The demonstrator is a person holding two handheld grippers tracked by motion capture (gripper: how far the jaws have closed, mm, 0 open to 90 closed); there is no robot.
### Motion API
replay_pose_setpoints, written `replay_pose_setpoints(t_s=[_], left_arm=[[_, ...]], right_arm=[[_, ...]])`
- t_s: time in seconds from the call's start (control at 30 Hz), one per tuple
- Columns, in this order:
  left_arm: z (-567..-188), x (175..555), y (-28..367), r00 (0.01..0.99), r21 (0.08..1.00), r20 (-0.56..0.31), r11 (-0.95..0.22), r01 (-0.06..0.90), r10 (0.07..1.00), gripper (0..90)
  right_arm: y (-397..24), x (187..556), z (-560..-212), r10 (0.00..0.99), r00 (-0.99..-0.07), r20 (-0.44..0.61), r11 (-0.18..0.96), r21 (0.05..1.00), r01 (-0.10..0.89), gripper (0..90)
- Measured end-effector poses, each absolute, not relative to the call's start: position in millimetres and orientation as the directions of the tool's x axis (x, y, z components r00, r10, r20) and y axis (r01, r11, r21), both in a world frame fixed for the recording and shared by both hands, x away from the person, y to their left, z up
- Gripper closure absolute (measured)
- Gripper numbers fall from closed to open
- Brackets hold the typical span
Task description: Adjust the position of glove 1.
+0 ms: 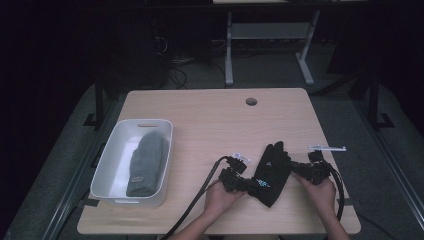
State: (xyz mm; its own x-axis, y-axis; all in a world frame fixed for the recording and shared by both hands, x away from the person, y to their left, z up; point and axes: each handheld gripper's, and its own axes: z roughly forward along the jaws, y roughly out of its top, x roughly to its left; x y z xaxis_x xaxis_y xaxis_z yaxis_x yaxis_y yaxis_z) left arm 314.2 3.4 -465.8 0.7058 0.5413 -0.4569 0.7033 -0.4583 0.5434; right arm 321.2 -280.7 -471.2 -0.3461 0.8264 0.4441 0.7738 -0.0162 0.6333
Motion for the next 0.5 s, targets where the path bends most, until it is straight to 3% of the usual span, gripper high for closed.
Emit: replay_pose_setpoints(t_s=[0.5], left_arm=[[-461.2, 312.6, 11.9, 0.699, 0.549, -0.482, -0.44, 0.711, 0.528, 79.6]], right_arm=[[-277.7, 319.4, -456.9, 0.809, -0.369, 0.458, -0.017, 0.646, 0.763, 78.4]])
